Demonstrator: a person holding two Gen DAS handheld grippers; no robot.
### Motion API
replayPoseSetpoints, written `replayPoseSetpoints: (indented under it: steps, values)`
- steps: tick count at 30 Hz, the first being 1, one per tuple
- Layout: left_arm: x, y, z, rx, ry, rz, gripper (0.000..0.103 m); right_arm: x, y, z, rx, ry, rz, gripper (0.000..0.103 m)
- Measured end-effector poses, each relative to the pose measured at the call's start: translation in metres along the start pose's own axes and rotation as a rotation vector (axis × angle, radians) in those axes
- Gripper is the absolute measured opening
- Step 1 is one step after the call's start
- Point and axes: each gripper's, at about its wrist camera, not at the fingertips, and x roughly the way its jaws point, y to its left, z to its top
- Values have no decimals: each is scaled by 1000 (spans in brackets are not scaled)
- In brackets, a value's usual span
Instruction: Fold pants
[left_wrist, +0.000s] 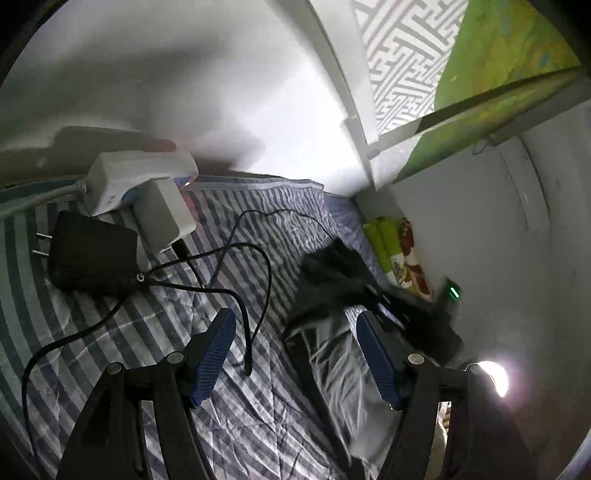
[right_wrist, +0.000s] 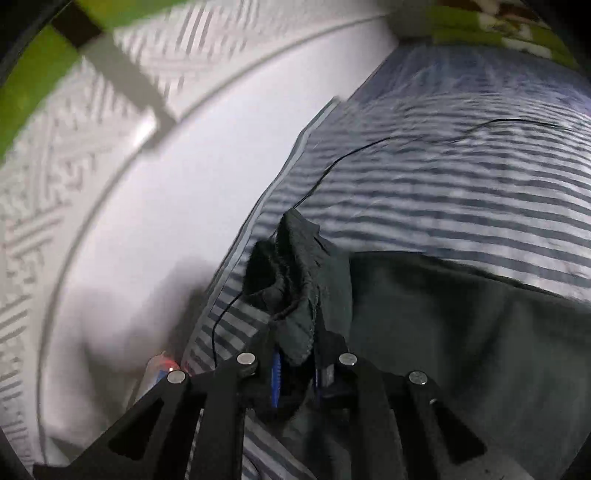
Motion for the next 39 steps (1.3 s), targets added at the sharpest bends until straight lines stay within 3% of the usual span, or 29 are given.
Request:
replayPoseSetpoints:
  steps: [7, 13, 18, 24, 30, 32, 35, 37, 39]
  values:
    - [16, -23, -20, 41, 44, -9, 71, -143, -97, -37, 160, -171, -52, 11]
    - [47, -55, -53, 132, 122, -9, 71, -272, -192, -106, 350, -341, -181, 11]
    - [75, -84, -94, 205, 231, -37, 71, -308, -247, -153, 432, -341, -252, 11]
    - [97, -121, -141, 363, 310, -38, 71, -324, -271, -174, 451, -354, -230, 11]
    - [113, -142, -172, 385, 397, -85, 71, -360, -299, -193, 454, -413, -223, 11]
    - [116, -161, -190, 440, 424, -104, 71, -362, -314, -199, 465, -366, -233, 12]
    - [116, -193, -223, 564, 458, -105, 71, -355, -337, -211, 499, -227, -236, 20]
    - [124, -215, -247, 623, 518, -119, 71, -357, -343, -217, 464, -184, -223, 34]
    - [139, -240, -271, 659, 599, -140, 71, -361, -345, -218, 416, -159, -211, 38]
